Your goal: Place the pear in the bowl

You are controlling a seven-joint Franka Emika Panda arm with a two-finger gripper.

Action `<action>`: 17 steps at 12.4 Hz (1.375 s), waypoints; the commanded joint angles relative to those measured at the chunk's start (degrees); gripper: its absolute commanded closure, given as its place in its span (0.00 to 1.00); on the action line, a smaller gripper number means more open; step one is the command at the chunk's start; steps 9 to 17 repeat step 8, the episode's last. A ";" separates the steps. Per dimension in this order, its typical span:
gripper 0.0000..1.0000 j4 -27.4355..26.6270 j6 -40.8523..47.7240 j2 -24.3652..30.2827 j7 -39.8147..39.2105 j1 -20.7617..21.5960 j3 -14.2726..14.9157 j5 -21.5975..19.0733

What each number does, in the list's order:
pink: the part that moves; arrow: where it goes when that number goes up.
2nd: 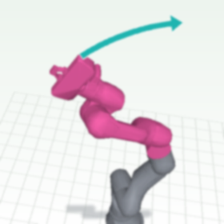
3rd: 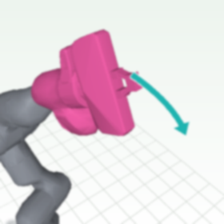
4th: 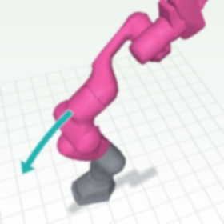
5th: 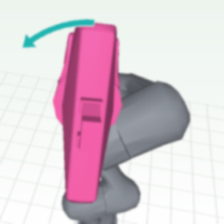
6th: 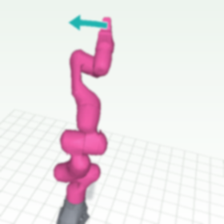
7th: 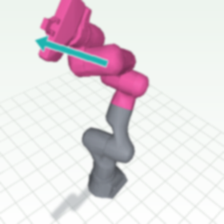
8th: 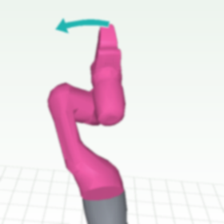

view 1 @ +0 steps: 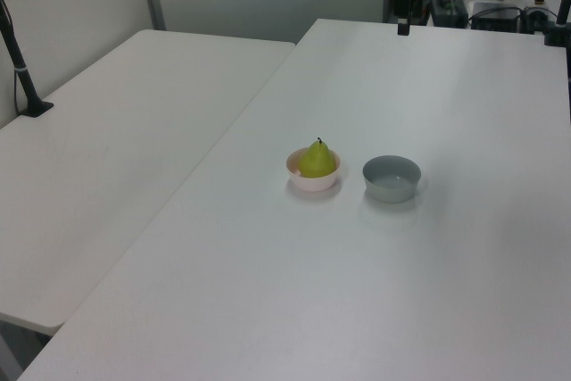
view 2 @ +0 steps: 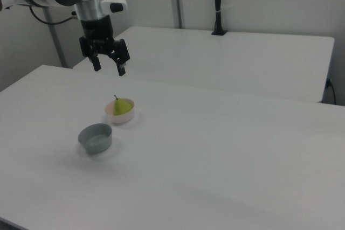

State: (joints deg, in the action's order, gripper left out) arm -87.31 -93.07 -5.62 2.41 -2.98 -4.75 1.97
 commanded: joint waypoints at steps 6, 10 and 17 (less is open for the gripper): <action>0.00 -1.29 0.96 2.19 -0.30 0.61 1.50 -0.83; 0.00 -1.29 0.96 2.19 -0.30 0.52 1.50 -0.83; 0.00 -1.29 0.96 2.19 -0.30 0.52 1.50 -0.83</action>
